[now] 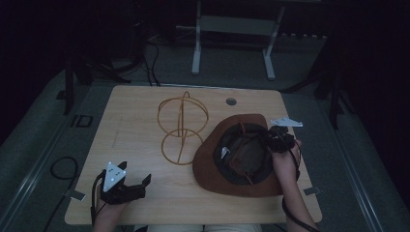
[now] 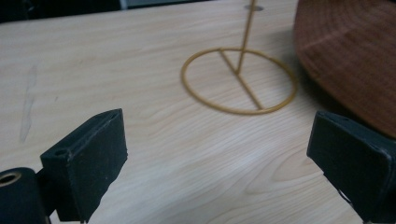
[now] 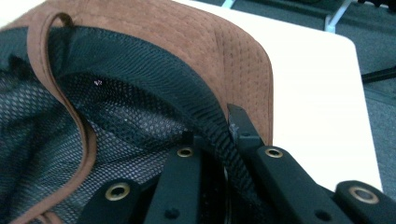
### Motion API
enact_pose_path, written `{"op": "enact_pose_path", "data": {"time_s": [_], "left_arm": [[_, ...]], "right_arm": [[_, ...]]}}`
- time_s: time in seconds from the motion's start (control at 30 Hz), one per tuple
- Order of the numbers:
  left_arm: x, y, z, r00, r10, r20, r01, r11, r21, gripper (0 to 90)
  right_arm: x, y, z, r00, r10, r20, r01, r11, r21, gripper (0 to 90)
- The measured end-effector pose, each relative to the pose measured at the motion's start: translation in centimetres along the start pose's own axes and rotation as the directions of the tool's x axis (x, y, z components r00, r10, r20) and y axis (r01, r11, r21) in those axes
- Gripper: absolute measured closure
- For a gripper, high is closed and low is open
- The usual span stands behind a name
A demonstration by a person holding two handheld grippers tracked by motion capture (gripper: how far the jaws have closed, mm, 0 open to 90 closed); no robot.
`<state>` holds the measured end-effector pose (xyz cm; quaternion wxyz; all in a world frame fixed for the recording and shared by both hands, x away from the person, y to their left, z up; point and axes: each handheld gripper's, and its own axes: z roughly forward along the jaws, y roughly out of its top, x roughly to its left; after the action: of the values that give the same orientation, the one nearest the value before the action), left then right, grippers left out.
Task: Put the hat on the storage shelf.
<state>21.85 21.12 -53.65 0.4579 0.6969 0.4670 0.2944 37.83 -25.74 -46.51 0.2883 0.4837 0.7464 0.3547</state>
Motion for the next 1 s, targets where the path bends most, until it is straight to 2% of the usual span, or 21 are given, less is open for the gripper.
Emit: {"op": "enact_pose_path", "data": {"time_s": [0.07,0.1,0.13,0.2,0.27,0.3,0.33,0.37,0.43,0.47,0.63,0.7,0.8,0.87,1.0], "left_arm": [[-0.3,0.3,-0.1,0.9999,0.011,0.010,-0.011,0.9999,-0.002,5.5],[-1.1,1.5,-0.2,0.9987,0.035,0.036,-0.034,0.9994,-0.005,5.5],[-1.1,1.5,-0.2,0.9987,0.035,0.036,-0.034,0.9994,-0.005,5.5],[-1.9,2.9,-0.2,0.9964,0.064,0.055,-0.064,0.9979,-0.005,5.5],[-1.9,2.9,-0.2,0.9964,0.064,0.055,-0.064,0.9979,-0.005,5.5],[-2.6,4.1,-0.1,0.9933,0.084,0.079,-0.084,0.9965,-0.010,5.5],[-3.0,4.6,0.0,0.9925,0.093,0.079,-0.092,0.9956,-0.014,5.5],[-3.4,5.1,0.2,0.9905,0.106,0.088,-0.105,0.9944,-0.017,5.5],[-4.3,6.1,0.6,0.9861,0.141,0.088,-0.140,0.9900,-0.020,5.5],[-4.8,6.5,0.8,0.9831,0.152,0.103,-0.150,0.9884,-0.024,5.5],[-7.1,8.1,2.5,0.9710,0.175,0.163,-0.174,0.9846,-0.021,5.5],[-8.1,8.6,3.2,0.9647,0.199,0.172,-0.199,0.9799,-0.021,5.5],[-9.3,9.3,4.1,0.9588,0.194,0.207,-0.193,0.9809,-0.026,5.5],[-10.0,9.6,4.6,0.9520,0.217,0.215,-0.215,0.9760,-0.032,5.5],[-11.2,10.3,5.5,0.9391,0.234,0.251,-0.236,0.9714,-0.022,5.5]], "right_arm": [[0.0,0.0,0.0,1.0000,0.000,0.000,0.000,1.000,0.000,84.4],[-0.2,0.0,-0.9,0.9999,0.008,-0.006,-0.009,1.000,-0.024,84.4],[-0.2,0.0,-0.9,0.9999,0.008,-0.006,-0.009,1.000,-0.024,84.4],[-0.4,-0.1,-1.6,0.9998,0.018,-0.009,-0.018,0.999,-0.044,84.4],[-0.5,-0.2,-1.8,0.9999,0.016,0.001,-0.016,0.999,-0.049,84.4],[-0.5,-0.2,-1.8,0.9999,0.016,0.001,-0.016,0.999,-0.049,84.4],[-0.8,-0.4,-2.2,0.9991,0.040,-0.012,-0.040,0.997,-0.066,84.4],[-0.9,-0.4,-2.4,0.9990,0.043,-0.011,-0.044,0.996,-0.072,84.4],[-1.1,-0.5,-2.7,0.9986,0.050,-0.017,-0.052,0.996,-0.077,84.4],[-1.1,-0.6,-2.9,0.9986,0.051,-0.016,-0.052,0.995,-0.082,84.3],[-1.2,-0.9,-3.5,0.9982,0.059,-0.014,-0.060,0.994,-0.091,84.2],[-1.2,-0.9,-3.7,0.9981,0.058,-0.018,-0.060,0.994,-0.093,84.3],[-1.1,-1.0,-4.0,0.9983,0.053,-0.025,-0.055,0.993,-0.100,84.2],[-1.1,-1.1,-4.2,0.9981,0.054,-0.030,-0.057,0.993,-0.106,84.2],[-1.0,-1.4,-4.5,0.9976,0.053,-0.044,-0.058,0.992,-0.108,84.2]]}}
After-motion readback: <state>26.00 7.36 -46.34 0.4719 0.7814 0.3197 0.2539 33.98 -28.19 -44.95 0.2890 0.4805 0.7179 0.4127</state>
